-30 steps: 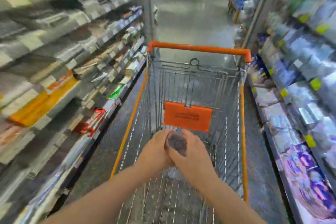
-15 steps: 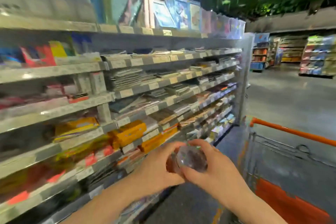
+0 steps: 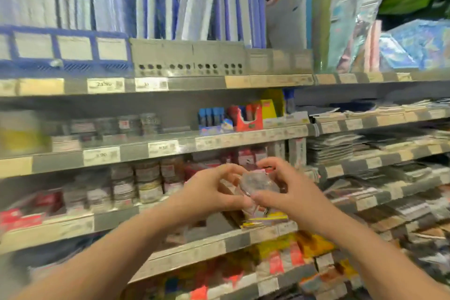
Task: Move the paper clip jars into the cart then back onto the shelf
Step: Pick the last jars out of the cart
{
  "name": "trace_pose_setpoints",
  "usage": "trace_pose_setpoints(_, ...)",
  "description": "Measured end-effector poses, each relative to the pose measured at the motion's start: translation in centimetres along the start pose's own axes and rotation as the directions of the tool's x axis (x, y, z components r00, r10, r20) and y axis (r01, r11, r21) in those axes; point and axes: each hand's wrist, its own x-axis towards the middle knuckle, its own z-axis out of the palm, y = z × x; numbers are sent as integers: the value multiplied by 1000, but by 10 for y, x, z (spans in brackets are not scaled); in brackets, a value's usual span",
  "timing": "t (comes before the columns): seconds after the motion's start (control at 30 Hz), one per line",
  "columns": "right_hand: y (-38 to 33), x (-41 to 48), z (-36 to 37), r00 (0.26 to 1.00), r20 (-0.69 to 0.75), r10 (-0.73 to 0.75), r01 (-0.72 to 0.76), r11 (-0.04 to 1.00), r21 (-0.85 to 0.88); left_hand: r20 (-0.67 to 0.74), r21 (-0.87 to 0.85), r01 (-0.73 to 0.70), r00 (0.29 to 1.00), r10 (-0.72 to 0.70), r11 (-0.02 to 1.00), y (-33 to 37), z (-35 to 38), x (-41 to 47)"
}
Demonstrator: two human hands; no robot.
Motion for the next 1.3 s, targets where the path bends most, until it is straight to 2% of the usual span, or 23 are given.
trace_pose_setpoints(0.23,-39,122,71,975,108,-192,182,978,101,-186,1,81,979,-79,997,-70,-101,13)
trace_pose_setpoints(0.43,-67,215,108,919,179,-352,337,935,109,-371,159,171,923,-102,972,-107,-163,33)
trace_pose_setpoints(0.67,-76,304,147,826,276,-491,467,871,154,-485,161,255,862,-149,953,-157,-211,58)
trace_pose_setpoints(0.8,-80,340,169,805,338,-488,479,870,117,-517,198,348,832,-204,917,-179,-230,68)
trace_pose_setpoints(0.9,-82,358,184,805,391,-446,475,880,26,-514,222,411,820,-252,884,-194,-239,72)
trace_pose_setpoints(1.0,-81,364,197,804,448,-390,431,902,12,-492,229,439,822,-286,869,-205,-242,74)
trace_pose_setpoints(1.1,-79,364,205,793,500,-348,417,909,-29,-441,307,458,845,-301,834,-211,-247,76)
trace_pose_setpoints(1.3,-74,359,213,805,476,-354,424,905,-44,-385,406,485,859,-336,774,-223,-252,77)
